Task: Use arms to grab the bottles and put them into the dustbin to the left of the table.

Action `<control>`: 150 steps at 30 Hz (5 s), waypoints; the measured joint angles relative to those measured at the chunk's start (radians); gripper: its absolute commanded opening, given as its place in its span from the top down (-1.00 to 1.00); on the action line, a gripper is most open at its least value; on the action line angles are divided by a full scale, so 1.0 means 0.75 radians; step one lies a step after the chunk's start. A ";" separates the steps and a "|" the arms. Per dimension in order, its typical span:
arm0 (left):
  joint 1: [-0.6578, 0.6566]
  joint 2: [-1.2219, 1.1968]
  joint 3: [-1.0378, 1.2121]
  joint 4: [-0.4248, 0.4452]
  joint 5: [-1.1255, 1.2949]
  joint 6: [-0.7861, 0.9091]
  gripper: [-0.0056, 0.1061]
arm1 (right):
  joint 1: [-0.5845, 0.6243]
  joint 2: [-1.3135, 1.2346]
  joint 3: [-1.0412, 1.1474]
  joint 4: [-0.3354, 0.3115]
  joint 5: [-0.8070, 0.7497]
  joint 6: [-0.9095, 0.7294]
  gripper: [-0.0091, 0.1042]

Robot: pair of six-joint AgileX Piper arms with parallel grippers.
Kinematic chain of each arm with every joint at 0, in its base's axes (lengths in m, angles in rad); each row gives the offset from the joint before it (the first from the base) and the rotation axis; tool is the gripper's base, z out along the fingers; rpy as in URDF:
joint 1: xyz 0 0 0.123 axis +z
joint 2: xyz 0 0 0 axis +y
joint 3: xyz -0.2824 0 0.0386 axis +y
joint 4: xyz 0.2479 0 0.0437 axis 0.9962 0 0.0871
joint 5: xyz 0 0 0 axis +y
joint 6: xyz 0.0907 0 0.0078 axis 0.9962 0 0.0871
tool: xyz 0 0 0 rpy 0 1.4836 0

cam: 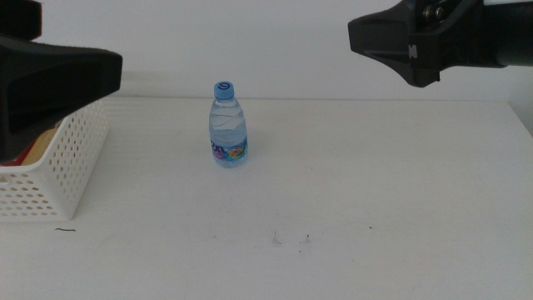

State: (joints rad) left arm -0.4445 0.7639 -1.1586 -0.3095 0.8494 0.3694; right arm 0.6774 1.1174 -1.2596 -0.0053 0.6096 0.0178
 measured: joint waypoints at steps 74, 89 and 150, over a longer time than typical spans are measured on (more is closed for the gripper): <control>0.071 1.931 0.109 0.401 -2.161 -0.513 0.73 | 0.000 0.000 0.000 0.007 0.000 0.000 -0.64; 0.095 1.128 0.195 0.442 -0.788 -0.587 0.93 | 0.000 0.000 0.000 0.007 0.000 0.000 -0.64; 0.735 1.047 -0.473 0.129 0.117 -0.050 -0.78 | 0.000 0.000 0.000 0.007 0.000 0.000 -0.64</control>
State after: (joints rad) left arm 0.1064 1.5488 -1.5135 -0.2126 0.9371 0.3317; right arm 0.6774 1.1174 -1.2596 0.0000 0.6096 0.0178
